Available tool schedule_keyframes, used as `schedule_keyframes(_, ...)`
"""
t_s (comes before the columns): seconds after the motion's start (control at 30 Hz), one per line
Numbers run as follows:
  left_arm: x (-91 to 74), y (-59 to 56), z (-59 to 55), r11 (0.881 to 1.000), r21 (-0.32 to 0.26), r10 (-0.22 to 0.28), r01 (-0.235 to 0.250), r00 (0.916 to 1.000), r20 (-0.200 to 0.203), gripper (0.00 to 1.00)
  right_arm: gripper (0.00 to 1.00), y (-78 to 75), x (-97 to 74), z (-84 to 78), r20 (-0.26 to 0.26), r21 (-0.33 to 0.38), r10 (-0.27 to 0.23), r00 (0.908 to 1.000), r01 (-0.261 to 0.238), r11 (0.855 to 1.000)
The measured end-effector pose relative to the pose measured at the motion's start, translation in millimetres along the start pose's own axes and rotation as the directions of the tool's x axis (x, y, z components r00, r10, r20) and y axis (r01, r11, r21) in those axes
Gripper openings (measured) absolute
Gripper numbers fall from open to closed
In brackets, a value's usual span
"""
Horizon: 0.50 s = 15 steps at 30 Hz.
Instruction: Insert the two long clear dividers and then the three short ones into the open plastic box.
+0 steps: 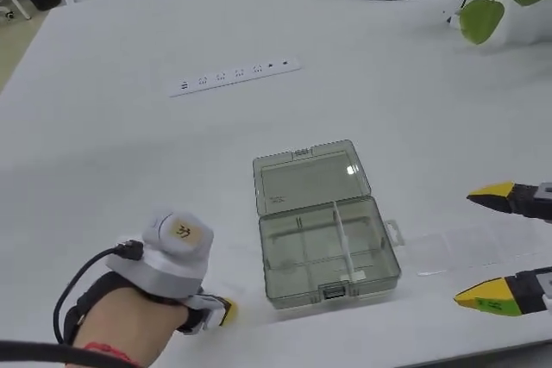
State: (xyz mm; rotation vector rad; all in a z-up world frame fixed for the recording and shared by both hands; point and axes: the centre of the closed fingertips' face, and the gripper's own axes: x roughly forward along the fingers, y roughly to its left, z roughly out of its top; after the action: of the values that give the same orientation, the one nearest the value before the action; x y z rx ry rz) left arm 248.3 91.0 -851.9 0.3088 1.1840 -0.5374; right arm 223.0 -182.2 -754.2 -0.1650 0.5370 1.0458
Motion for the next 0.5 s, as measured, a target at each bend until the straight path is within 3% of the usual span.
schedule_keyframes(0.3,-2.6,-2.9,-1.4,0.999,-0.040,-0.035,0.036,0.9990,0.030,0.30,0.82,7.6,4.4,1.5,-0.020,-0.001,0.008,0.9998,-0.008,1.000)
schedule_keyframes(0.5,-8.1,-4.5,1.4,0.992,-0.103,-0.058,0.066,0.9953,0.077,0.30,0.81,10.6,7.2,6.3,-0.038,0.016,0.002,0.9993,-0.002,1.000)
